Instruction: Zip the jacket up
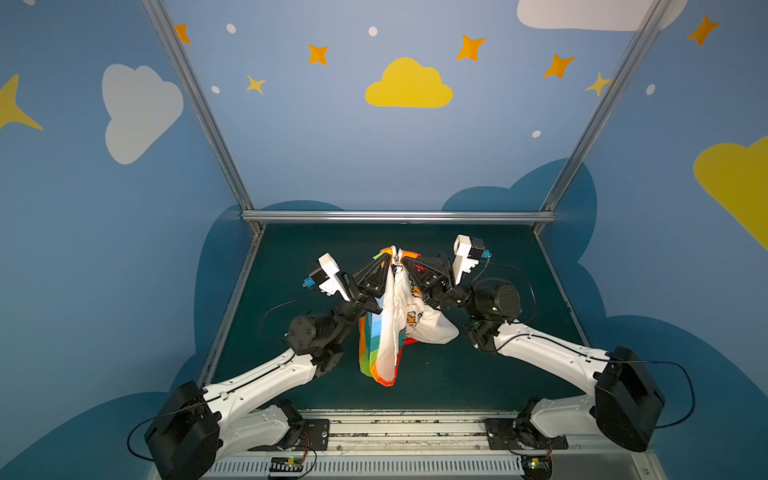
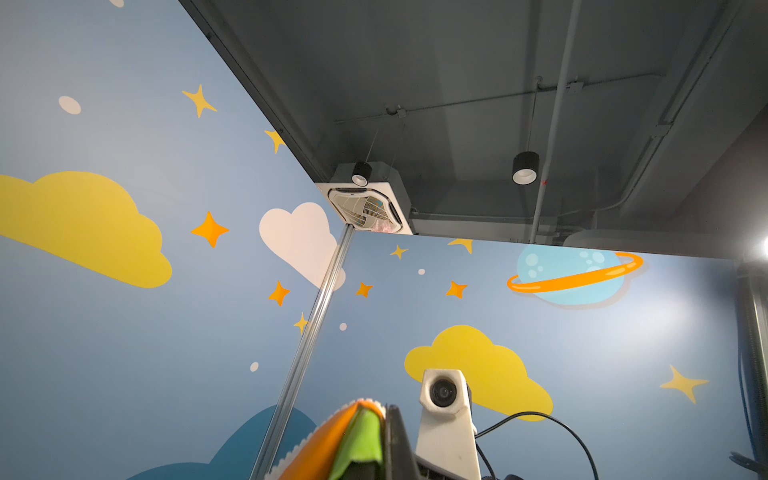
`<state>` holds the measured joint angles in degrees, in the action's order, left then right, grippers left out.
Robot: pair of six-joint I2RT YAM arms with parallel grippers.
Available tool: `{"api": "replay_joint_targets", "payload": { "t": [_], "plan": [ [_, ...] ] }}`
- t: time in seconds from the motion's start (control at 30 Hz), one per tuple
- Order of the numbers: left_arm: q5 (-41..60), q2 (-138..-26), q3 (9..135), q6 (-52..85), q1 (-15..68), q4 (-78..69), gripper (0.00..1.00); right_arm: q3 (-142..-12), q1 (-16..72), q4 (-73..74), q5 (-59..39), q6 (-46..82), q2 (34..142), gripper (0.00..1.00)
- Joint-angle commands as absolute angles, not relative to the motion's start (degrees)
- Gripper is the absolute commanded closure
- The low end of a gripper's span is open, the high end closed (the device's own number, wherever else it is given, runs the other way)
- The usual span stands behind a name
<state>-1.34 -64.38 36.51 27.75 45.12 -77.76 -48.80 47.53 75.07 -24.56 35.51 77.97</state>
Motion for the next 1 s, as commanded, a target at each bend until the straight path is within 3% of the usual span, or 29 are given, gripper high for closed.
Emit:
{"api": "replay_joint_targets", "payload": {
  "t": [0.0,0.43,0.97],
  "plan": [
    [-2.55,-63.39,35.78,28.87,45.25,-80.06,0.97,-51.46,47.56,79.50,-21.80,34.00,77.98,1.00],
    [-8.79,-64.60,35.33,33.04,45.19,-79.90,0.97,-51.86,47.77,80.68,-24.96,32.95,78.37,1.00],
    [-5.74,-62.70,36.41,33.33,45.26,-73.15,0.97,-52.54,47.14,76.12,-25.02,28.21,76.98,1.00]
  ]
}}
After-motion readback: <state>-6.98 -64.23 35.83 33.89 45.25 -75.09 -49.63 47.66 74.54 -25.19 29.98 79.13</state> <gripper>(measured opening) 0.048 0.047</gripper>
